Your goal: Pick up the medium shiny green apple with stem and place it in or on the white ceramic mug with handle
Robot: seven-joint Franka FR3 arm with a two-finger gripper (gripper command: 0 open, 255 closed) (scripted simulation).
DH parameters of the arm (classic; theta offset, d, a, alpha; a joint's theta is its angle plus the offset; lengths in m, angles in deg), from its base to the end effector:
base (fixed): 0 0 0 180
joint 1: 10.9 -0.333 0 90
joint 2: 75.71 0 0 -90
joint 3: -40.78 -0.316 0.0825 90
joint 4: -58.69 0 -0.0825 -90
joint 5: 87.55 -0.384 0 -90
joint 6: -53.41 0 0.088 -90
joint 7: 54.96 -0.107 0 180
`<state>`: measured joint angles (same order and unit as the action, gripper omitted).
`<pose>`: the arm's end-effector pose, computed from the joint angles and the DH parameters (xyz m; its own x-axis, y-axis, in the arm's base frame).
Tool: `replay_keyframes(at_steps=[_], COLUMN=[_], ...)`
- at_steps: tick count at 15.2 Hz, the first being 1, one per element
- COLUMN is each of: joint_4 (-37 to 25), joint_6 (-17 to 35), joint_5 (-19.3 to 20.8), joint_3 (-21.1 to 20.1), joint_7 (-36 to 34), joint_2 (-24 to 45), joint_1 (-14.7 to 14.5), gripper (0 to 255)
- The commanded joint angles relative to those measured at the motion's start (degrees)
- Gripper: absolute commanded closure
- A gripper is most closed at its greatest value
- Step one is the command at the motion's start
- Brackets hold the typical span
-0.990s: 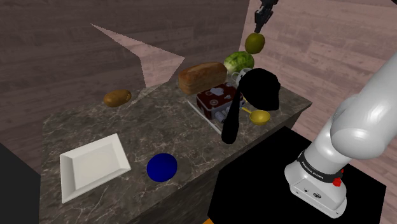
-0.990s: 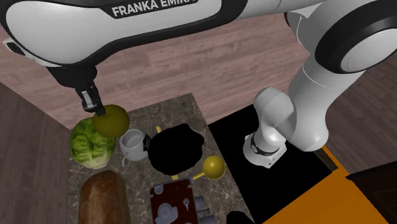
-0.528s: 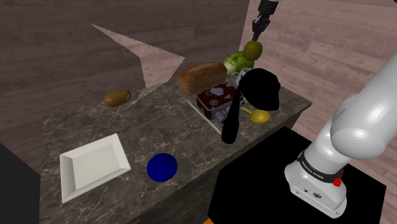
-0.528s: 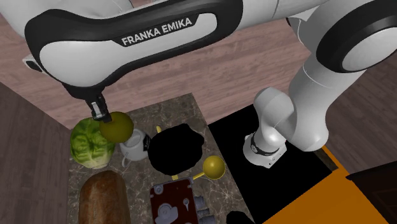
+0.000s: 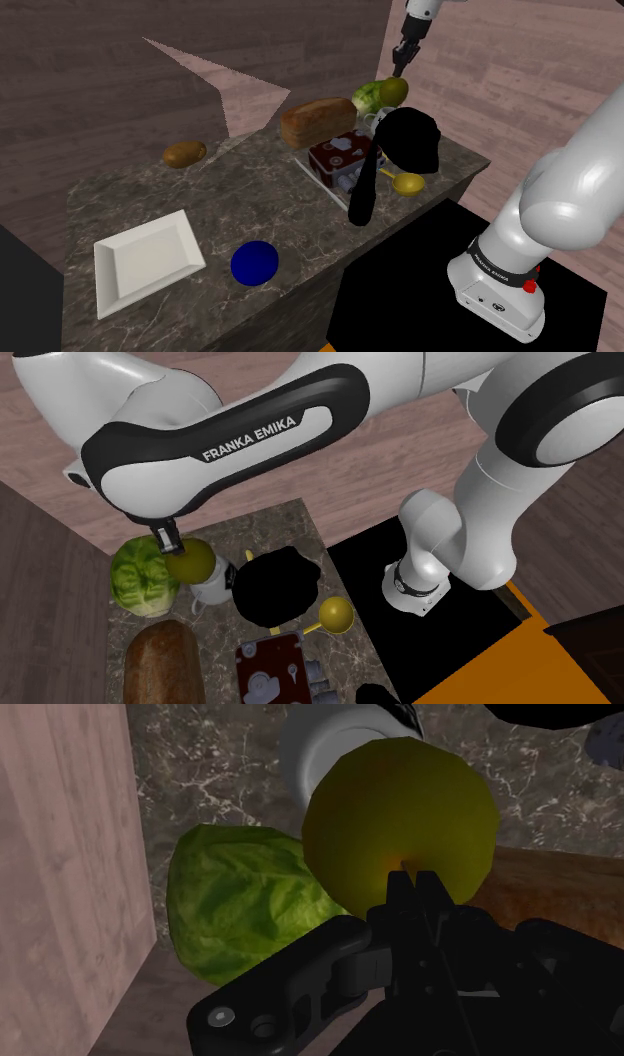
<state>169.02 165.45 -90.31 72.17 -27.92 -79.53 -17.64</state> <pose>0.5011 -0.2330 0.5204 0.9933 0.0230 0.1129 0.0269 -0.9991 -0.0329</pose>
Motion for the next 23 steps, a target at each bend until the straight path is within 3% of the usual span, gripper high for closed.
replay_keyframes(at_steps=[1,12,13,18,23], joint_4=[1.3,3.0,3.0,3.0,-2.5], joint_6=[1.6,3.5,3.5,3.5,-3.5], joint_5=[-0.2,-0.5,-0.5,-0.5,0.7], joint_3=[0.1,0.1,0.1,0.1,0.0], joint_7=[0.2,0.5,0.5,0.5,-0.3], joint_2=[0.3,0.6,0.6,0.6,-1.1], joint_1=[0.0,0.1,0.0,0.0,0.1], gripper=[255,255,0,0,0])
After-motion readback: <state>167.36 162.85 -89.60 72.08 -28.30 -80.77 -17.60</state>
